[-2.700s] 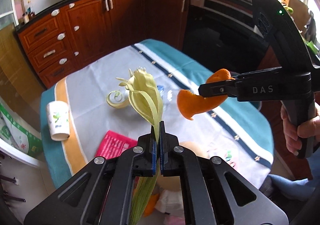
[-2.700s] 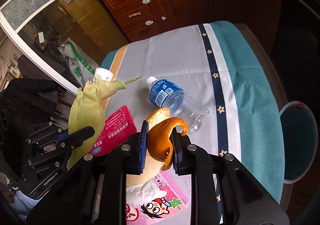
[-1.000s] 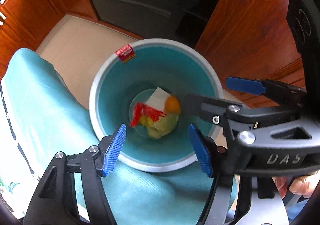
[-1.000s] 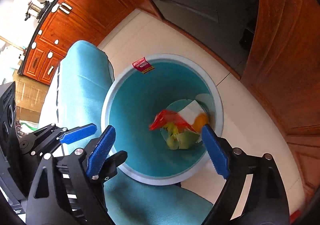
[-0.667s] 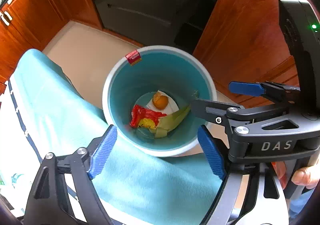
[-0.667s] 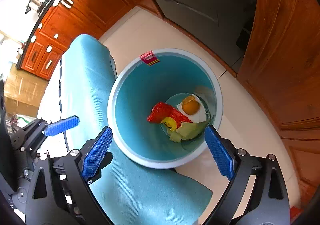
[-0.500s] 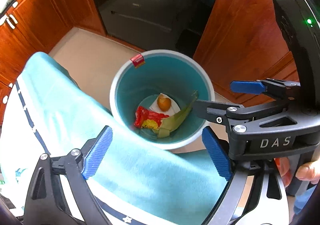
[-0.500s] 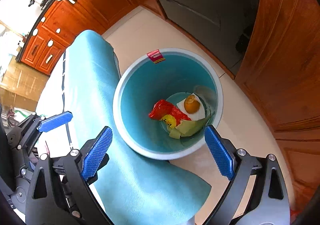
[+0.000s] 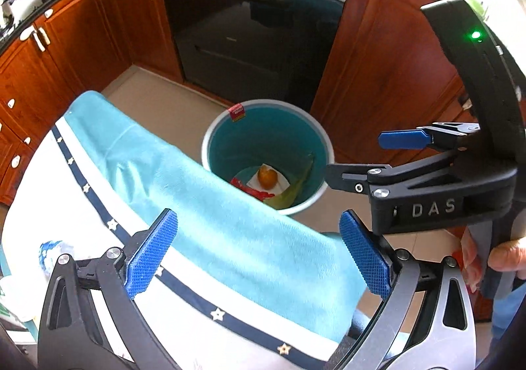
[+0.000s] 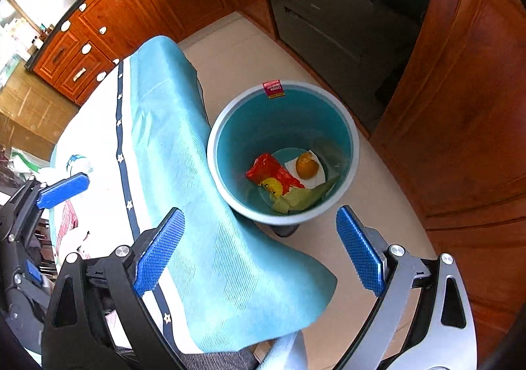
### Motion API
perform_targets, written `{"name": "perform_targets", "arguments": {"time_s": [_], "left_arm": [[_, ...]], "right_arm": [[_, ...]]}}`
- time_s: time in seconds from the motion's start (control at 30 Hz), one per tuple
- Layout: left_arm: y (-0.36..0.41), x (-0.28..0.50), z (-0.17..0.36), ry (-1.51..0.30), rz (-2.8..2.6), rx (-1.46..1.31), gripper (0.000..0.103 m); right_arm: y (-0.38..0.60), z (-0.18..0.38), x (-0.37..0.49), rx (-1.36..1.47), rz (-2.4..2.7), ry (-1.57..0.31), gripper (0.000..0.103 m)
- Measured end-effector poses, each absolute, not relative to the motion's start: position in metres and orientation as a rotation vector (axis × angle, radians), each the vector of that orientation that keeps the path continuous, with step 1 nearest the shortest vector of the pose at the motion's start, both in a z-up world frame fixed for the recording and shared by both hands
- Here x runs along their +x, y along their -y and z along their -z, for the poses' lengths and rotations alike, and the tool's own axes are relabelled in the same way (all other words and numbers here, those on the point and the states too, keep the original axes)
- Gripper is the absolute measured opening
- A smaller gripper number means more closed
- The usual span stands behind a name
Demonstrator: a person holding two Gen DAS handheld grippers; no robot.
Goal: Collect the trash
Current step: 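Move both tools back over the table toward the cup and bottle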
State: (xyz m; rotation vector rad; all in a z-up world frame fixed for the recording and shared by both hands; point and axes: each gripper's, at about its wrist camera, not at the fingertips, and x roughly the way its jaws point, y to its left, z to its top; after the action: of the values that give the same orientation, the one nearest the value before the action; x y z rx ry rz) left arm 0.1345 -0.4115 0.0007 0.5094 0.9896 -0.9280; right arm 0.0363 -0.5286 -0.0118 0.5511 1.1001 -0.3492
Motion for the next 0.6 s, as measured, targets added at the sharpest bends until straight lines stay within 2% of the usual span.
{"name": "perform_targets", "arguments": {"time_s": [0.1, 0.6], "left_arm": [[0.394, 0.130, -0.006, -0.970, 0.926, 0.495, 0.099], [0.258, 0.147, -0.030, -0.904, 0.778, 0.386, 0.099]], "right_arm": [[0.515, 0.003, 0.032, 0.505, 0.366, -1.103, 0.097], [0.428, -0.019, 0.078, 0.295, 0.240, -1.133, 0.097]]}}
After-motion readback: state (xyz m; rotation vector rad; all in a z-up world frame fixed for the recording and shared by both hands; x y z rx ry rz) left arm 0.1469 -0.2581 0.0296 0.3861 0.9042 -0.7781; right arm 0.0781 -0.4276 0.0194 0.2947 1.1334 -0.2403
